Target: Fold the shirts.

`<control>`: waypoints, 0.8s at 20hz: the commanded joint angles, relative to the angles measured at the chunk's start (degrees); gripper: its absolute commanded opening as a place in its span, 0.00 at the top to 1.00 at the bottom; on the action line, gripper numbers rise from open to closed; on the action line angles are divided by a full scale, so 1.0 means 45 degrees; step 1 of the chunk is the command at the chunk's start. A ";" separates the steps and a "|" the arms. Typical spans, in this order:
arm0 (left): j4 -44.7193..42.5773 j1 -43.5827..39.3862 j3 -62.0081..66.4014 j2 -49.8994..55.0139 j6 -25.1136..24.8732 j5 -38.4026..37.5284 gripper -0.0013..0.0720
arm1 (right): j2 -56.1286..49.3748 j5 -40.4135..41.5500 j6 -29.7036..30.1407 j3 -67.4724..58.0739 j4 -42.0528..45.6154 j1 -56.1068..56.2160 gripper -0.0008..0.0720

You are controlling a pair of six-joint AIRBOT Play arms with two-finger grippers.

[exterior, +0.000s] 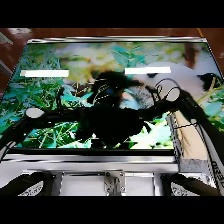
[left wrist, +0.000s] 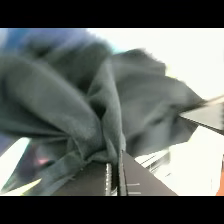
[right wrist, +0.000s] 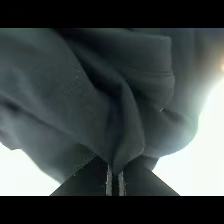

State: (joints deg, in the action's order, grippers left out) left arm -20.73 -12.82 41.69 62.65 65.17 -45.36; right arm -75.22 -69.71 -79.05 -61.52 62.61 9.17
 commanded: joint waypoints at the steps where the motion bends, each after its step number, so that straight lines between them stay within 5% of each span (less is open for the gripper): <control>1: -0.0058 0.0384 0.2560 -0.1647 0.0000 0.0447 0.92 | 0.1681 0.0481 0.0063 -0.2623 0.0787 -0.0408 0.90; 8: -0.0418 0.1579 1.0127 -0.3079 0.0107 0.0427 0.93 | 0.5387 0.2880 0.0010 -0.7446 0.0151 -0.0321 0.90; 12: -0.2676 0.1574 1.1395 -0.3147 0.1953 -0.1409 0.92 | 0.6329 0.1336 -0.0097 -0.7941 0.0248 -0.0325 0.90; 16: -0.5387 0.1574 1.1361 -0.3177 0.3366 -0.4731 0.92 | 0.6455 -0.2822 -0.0675 -0.7941 0.1001 -0.0325 0.90</control>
State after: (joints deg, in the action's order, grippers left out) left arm -35.94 -5.82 91.42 48.64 75.31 -56.18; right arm -47.22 -69.91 -80.29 -96.49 64.97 7.70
